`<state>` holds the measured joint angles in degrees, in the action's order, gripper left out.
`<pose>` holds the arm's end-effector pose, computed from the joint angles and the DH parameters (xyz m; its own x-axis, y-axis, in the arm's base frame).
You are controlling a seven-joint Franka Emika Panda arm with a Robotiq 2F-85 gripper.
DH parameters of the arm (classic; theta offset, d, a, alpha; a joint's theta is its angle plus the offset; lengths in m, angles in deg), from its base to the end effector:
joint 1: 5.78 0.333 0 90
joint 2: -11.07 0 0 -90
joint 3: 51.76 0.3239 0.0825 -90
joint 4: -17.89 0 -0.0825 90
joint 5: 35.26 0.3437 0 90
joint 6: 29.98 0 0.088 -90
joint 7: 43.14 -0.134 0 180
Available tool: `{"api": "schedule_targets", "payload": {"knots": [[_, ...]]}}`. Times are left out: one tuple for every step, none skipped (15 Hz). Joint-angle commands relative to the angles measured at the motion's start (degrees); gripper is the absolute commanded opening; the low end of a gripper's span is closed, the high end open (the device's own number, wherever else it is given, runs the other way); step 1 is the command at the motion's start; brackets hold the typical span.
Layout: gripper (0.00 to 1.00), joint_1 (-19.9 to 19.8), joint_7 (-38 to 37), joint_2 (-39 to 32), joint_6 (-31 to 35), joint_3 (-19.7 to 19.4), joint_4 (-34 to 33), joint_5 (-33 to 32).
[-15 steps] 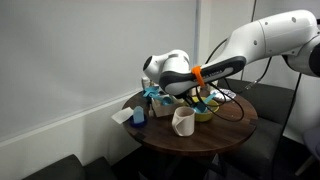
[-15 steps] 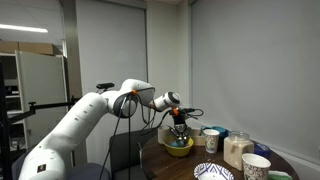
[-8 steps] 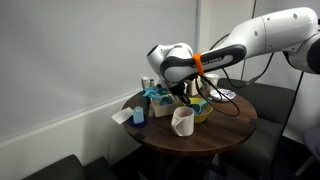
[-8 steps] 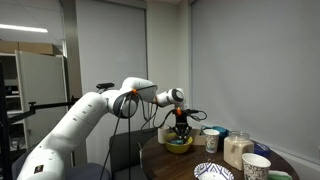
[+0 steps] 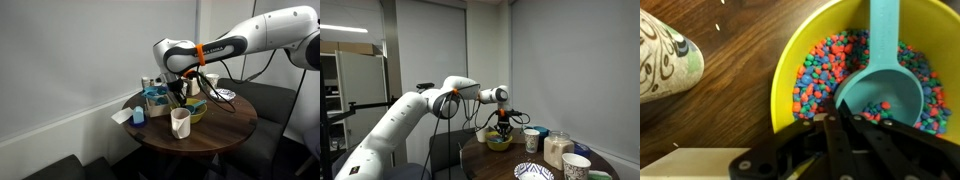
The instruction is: Use the blue scoop to scoop up the contents in the bowl into the cup
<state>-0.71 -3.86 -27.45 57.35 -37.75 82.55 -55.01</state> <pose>0.6581 0.1314 0.3940 0.4976 0.8083 -0.3147 0.8481 -0.5295 -0.0192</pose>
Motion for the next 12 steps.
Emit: {"api": "schedule_targets", "payload": {"knots": [[0.01,-3.0,1.5,2.3,6.3,2.4,4.3,4.8],[0.01,-3.8,2.0,2.7,7.5,2.9,5.0,5.9],[0.01,-4.4,2.3,3.5,8.6,3.4,5.9,6.9],[0.01,-5.1,2.9,4.1,9.6,3.8,6.6,7.9],[0.01,-5.9,3.5,4.9,10.9,4.3,7.7,8.9],[0.01,-6.6,3.9,5.5,12.1,4.8,8.6,9.9],[0.01,-7.2,4.4,6.2,13.0,5.1,9.5,10.6],[0.01,-5.4,5.8,7.2,13.9,1.9,10.3,13.2],[0.01,-5.6,6.6,8.1,14.0,1.6,11.5,14.0],[0.01,-5.5,7.3,8.9,14.4,1.0,12.6,14.6],[0.01,-5.4,7.8,9.8,14.3,0.4,13.5,15.2],[0.01,-5.4,8.3,10.5,14.6,0.1,14.5,15.8]]}}
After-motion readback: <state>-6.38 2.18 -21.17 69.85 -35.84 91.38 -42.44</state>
